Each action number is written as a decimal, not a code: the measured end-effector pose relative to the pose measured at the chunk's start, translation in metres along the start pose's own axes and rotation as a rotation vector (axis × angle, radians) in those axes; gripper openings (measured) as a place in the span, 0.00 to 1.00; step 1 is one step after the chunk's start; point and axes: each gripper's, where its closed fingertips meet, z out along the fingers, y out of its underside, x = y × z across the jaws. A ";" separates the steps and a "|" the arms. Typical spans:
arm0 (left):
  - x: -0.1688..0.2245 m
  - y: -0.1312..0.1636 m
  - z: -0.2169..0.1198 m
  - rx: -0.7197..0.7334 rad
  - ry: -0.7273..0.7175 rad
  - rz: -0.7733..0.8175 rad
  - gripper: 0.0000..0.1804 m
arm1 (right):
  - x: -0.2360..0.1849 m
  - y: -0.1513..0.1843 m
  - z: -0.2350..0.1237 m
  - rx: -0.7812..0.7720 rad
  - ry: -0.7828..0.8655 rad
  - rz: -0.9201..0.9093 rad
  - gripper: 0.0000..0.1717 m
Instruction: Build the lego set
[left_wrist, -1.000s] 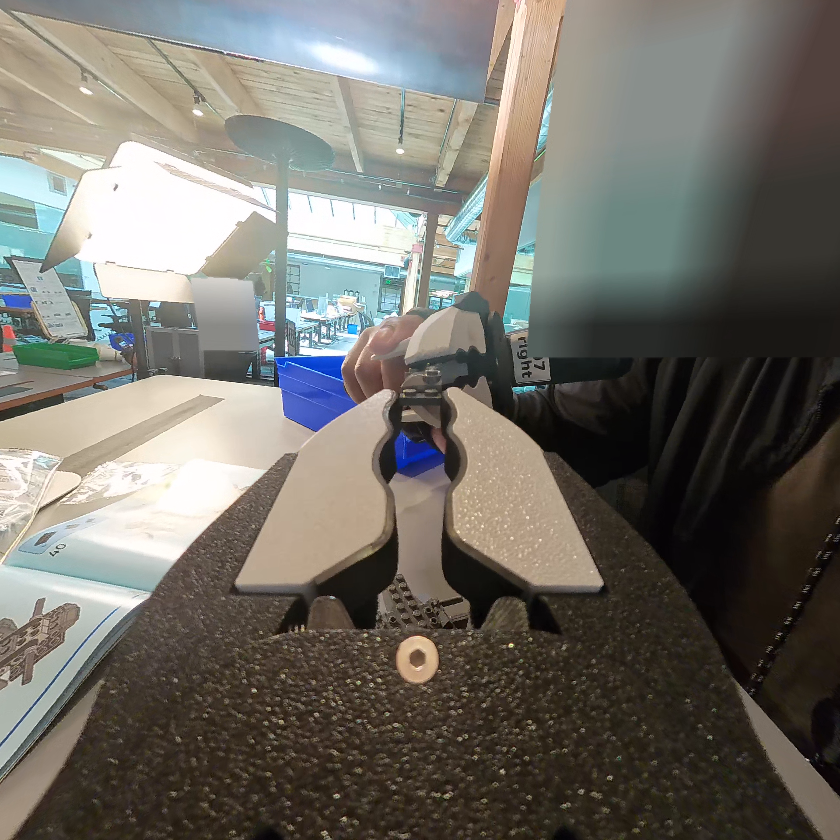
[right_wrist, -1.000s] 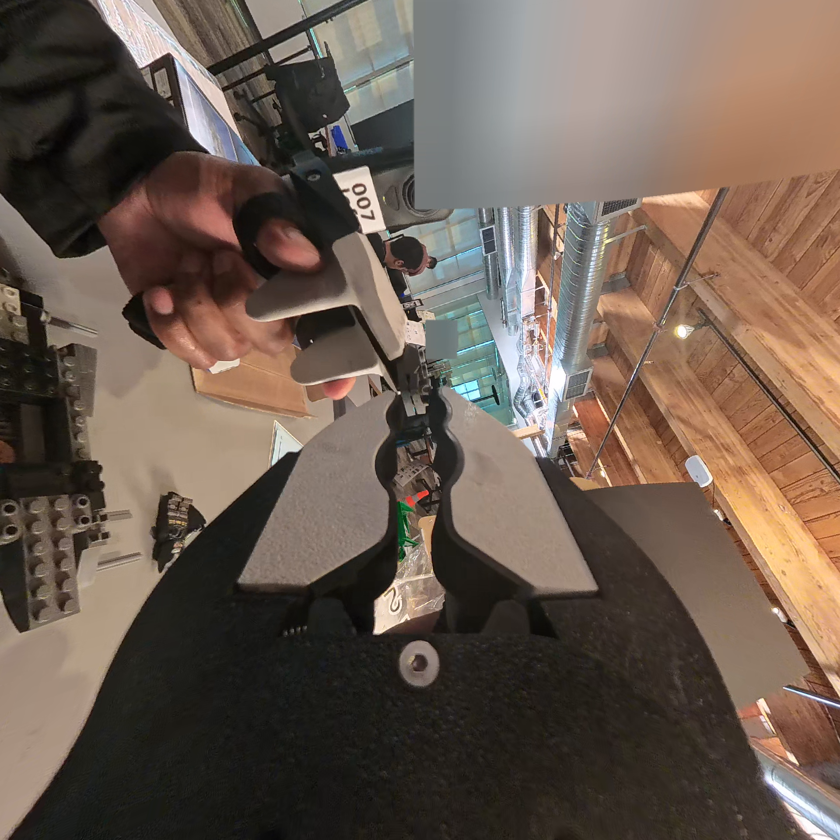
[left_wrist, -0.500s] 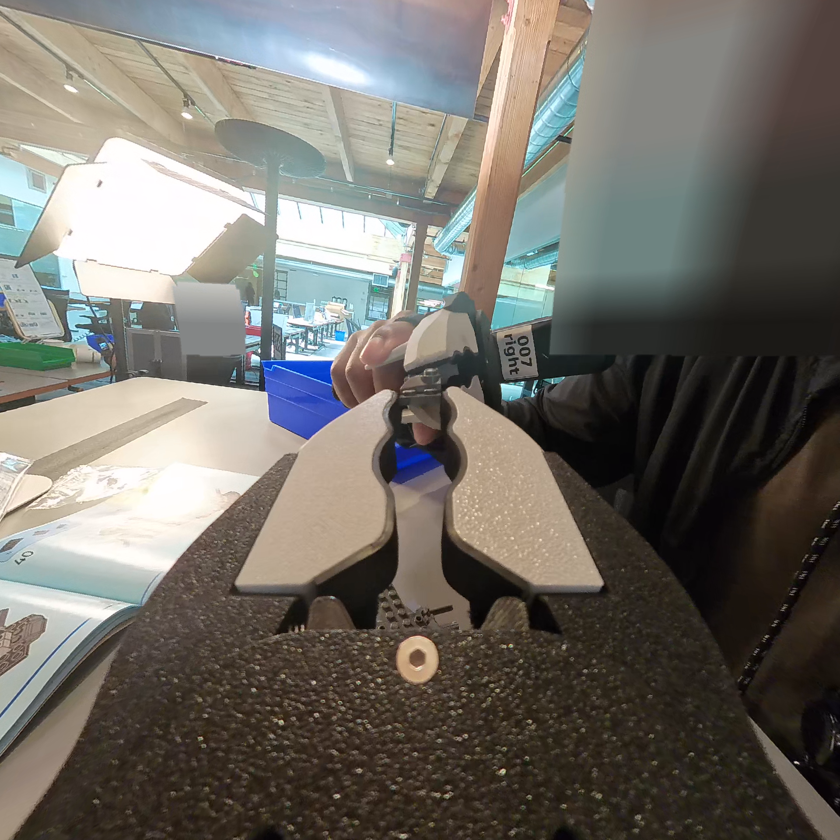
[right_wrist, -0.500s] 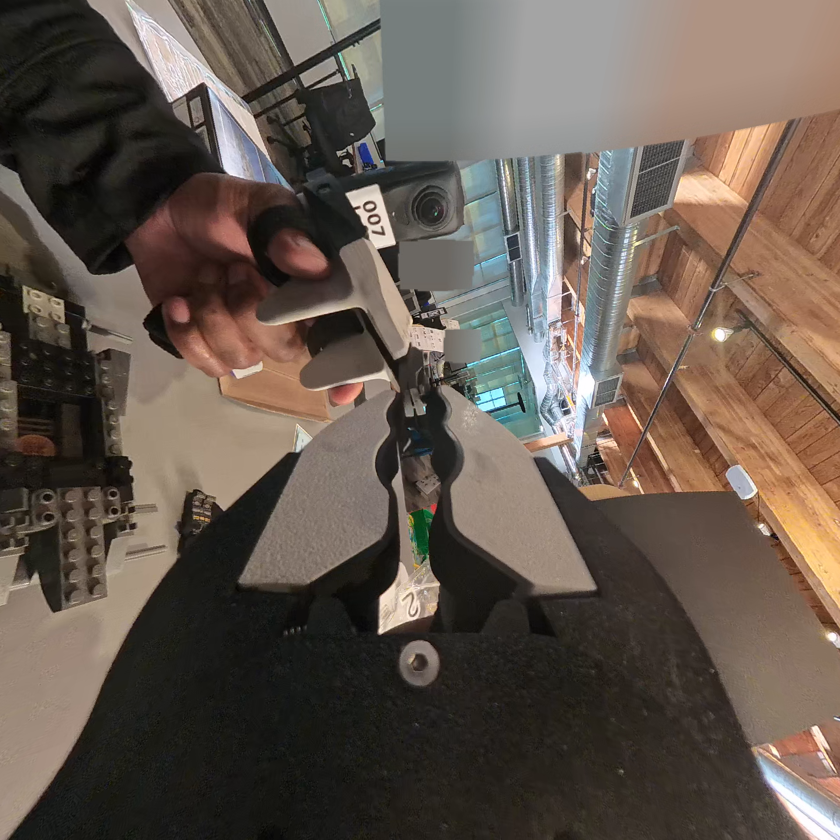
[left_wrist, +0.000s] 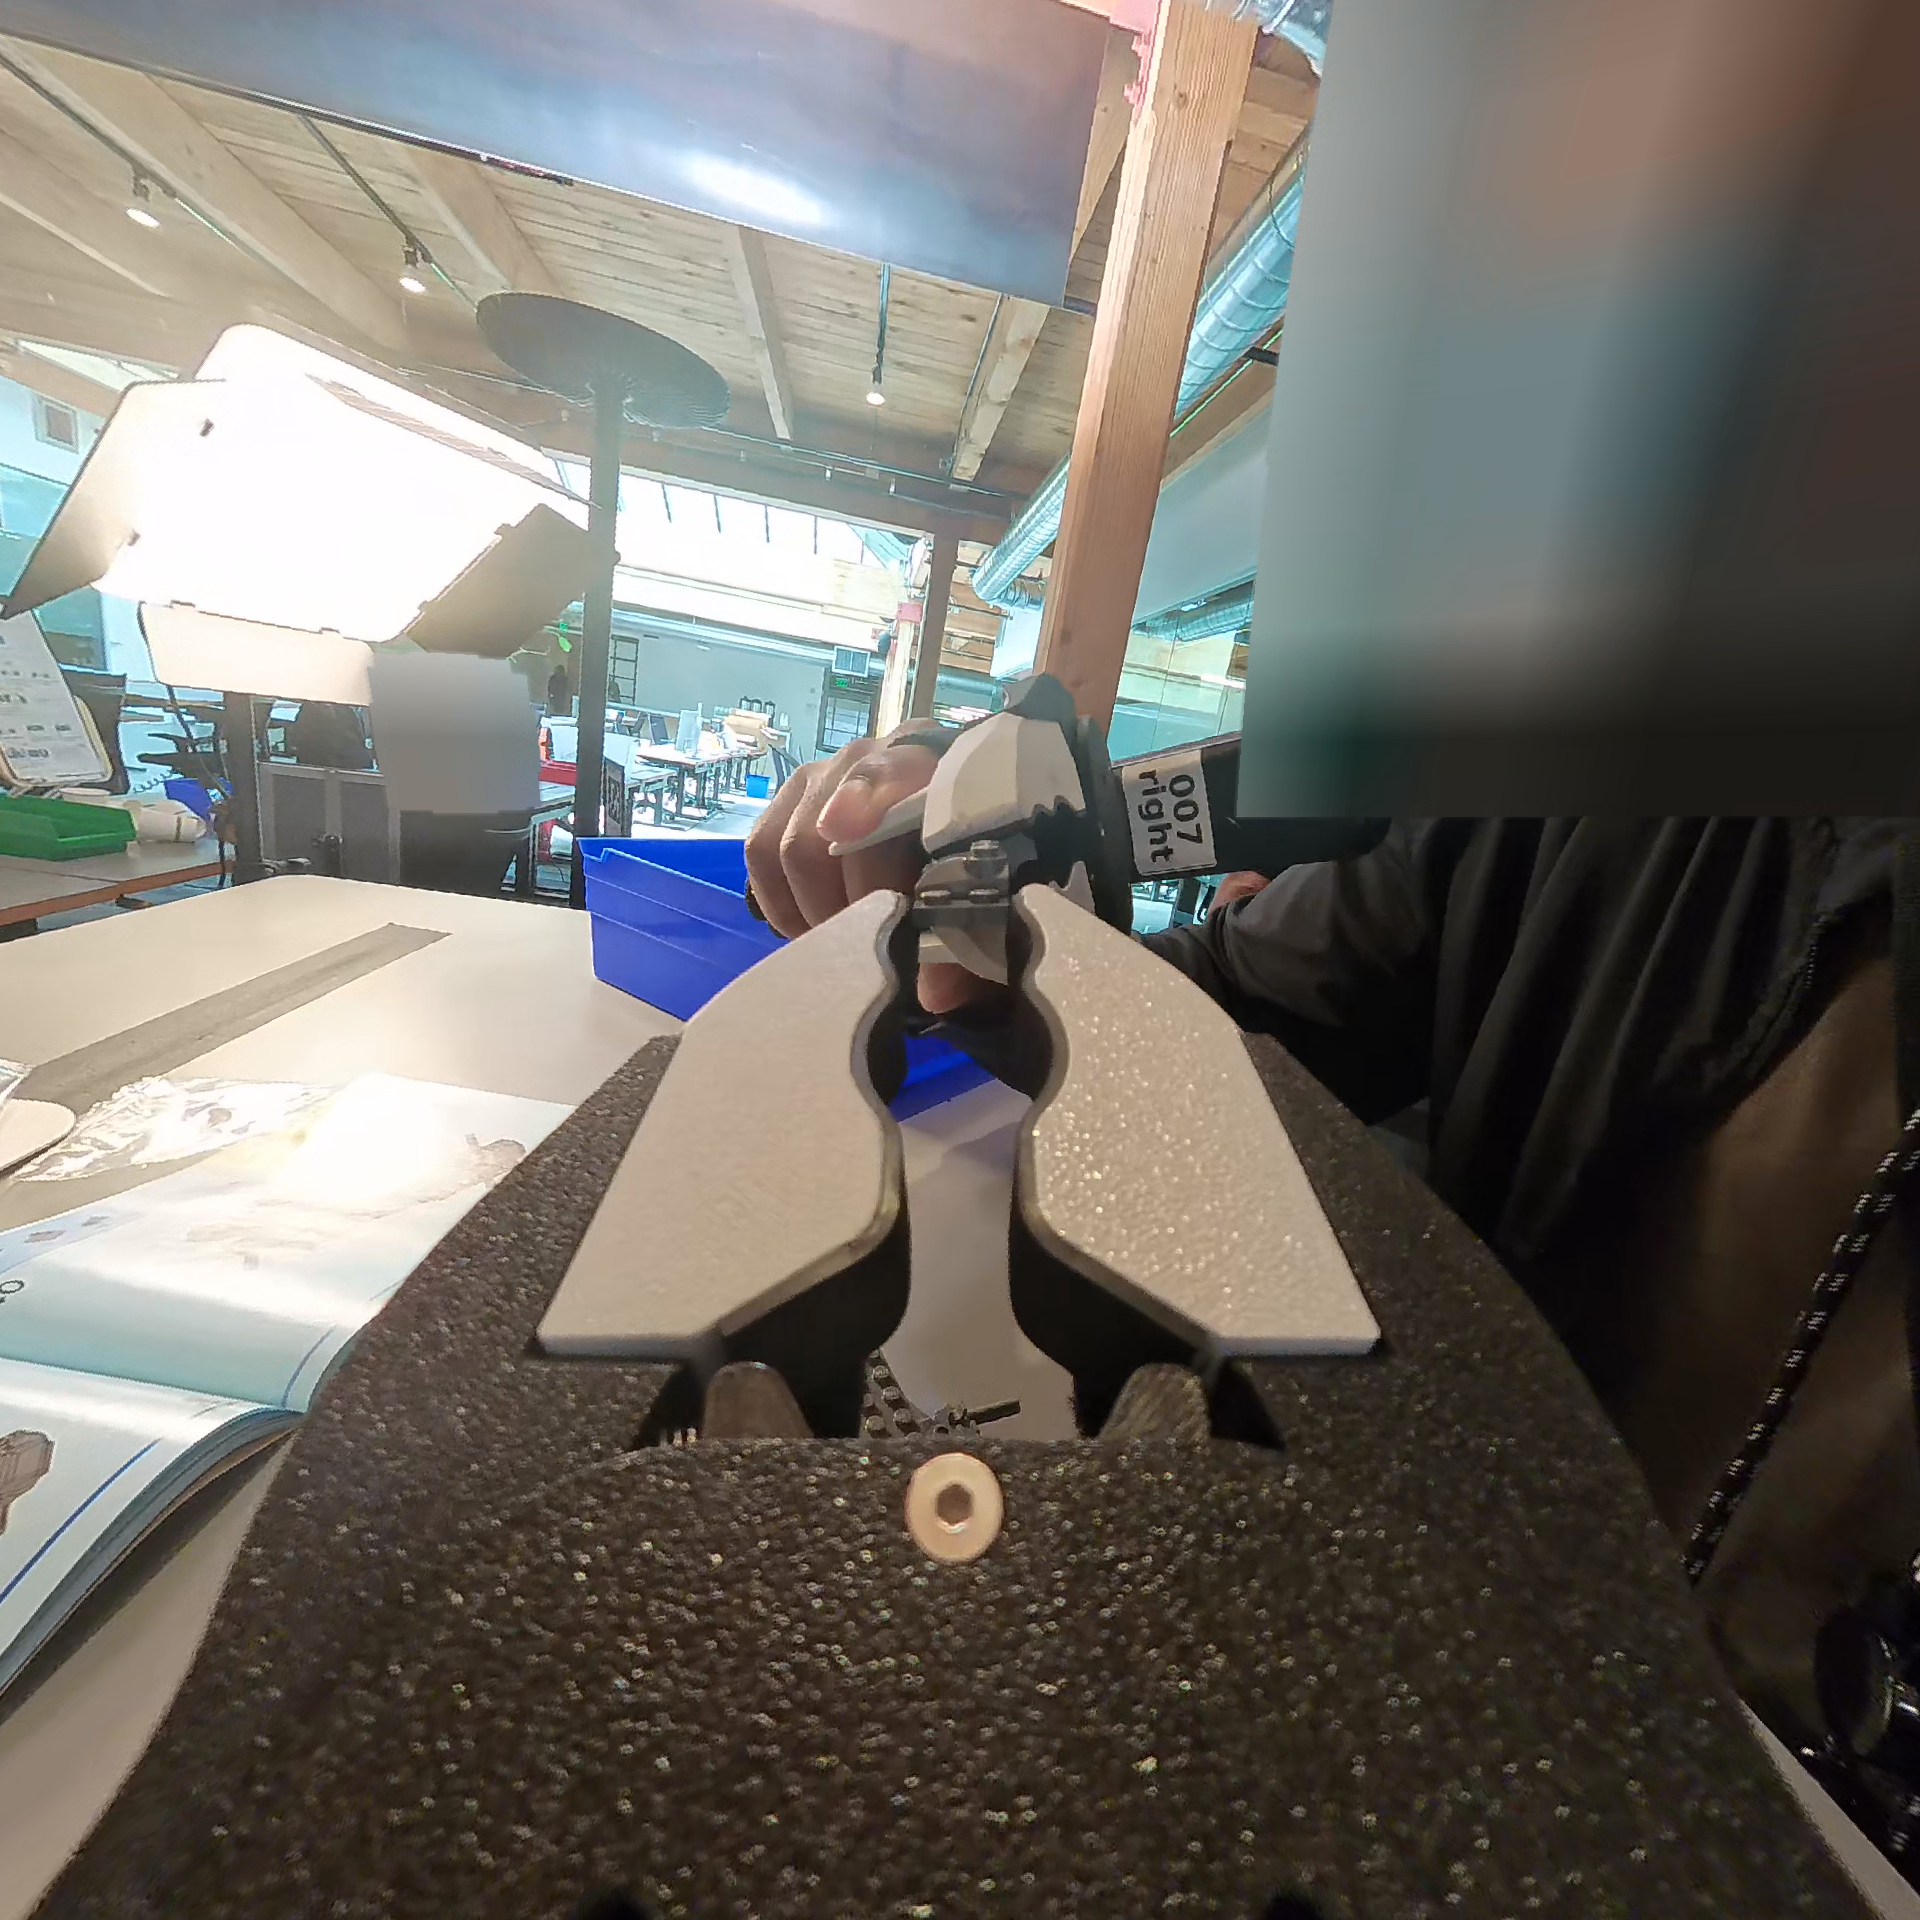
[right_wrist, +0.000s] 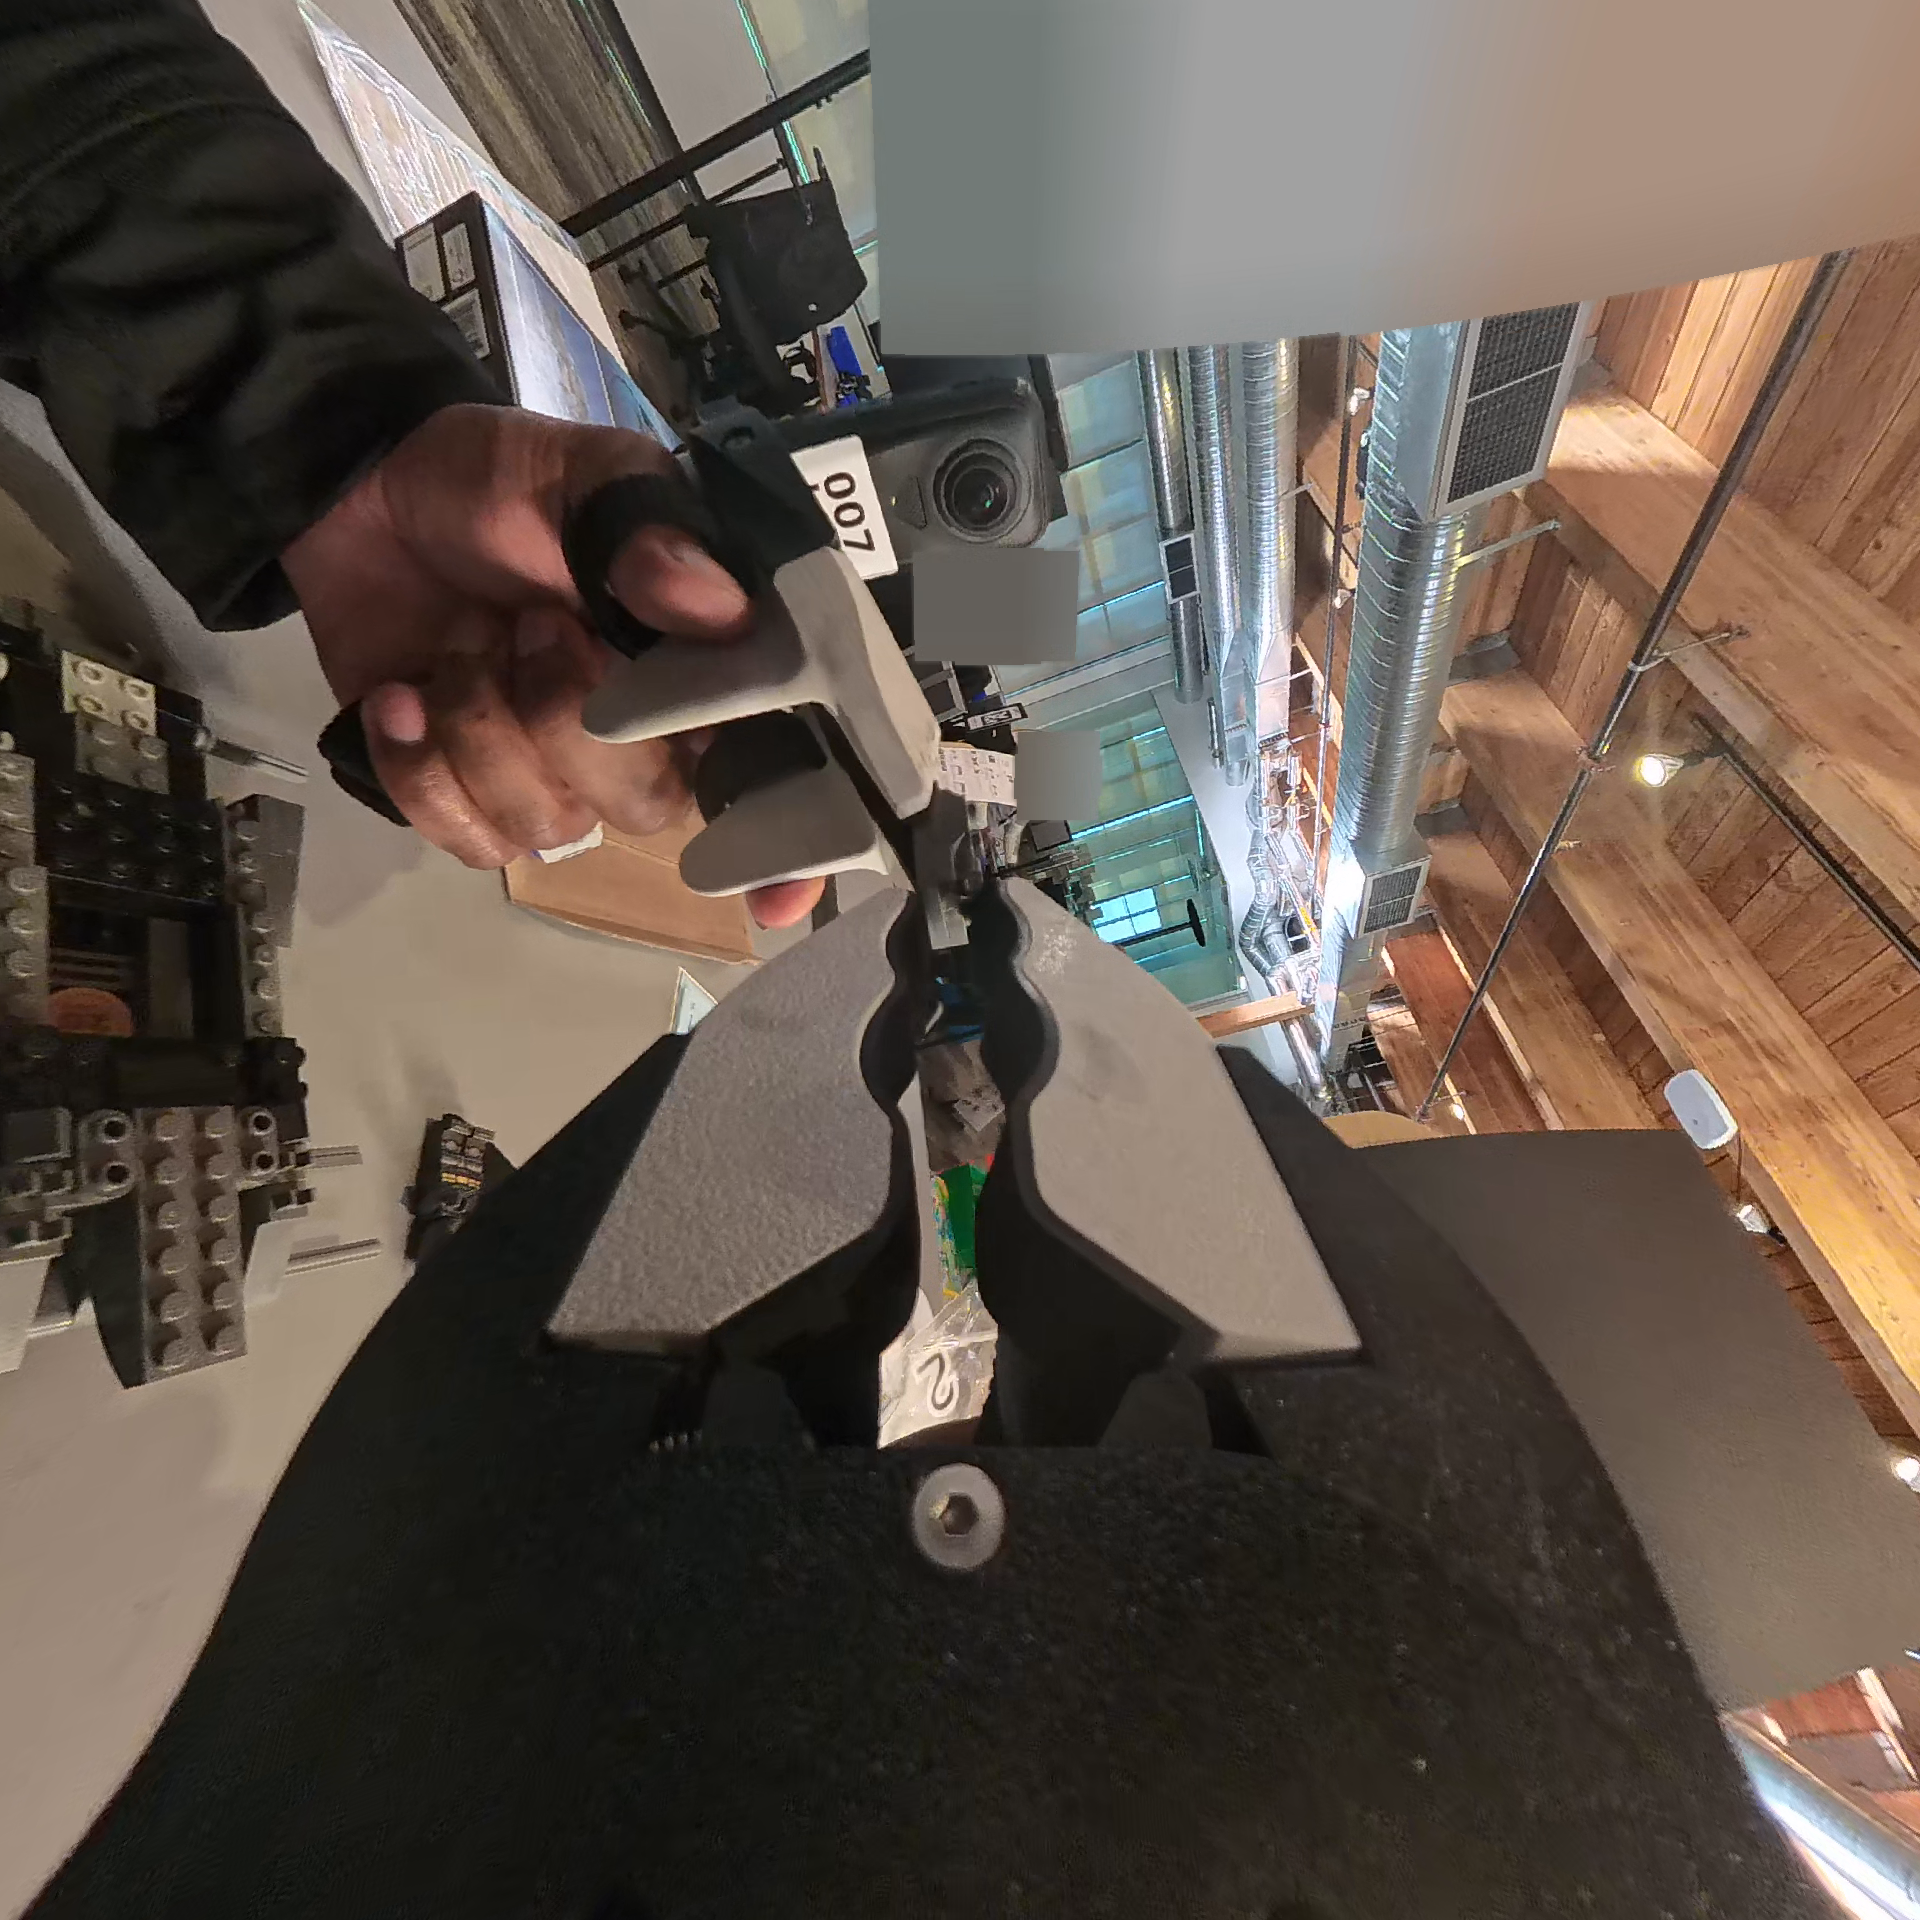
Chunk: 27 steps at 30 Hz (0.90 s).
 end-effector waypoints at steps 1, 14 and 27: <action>0.000 0.000 0.000 0.000 0.000 -0.002 0.09 | 0.000 0.000 0.000 0.001 -0.003 0.003 0.05; 0.002 0.000 0.002 0.030 0.011 0.000 0.09 | 0.002 -0.002 -0.002 0.042 0.016 0.050 0.05; 0.002 0.003 0.003 0.006 0.012 0.004 0.09 | -0.001 0.003 0.000 0.018 0.013 0.028 0.05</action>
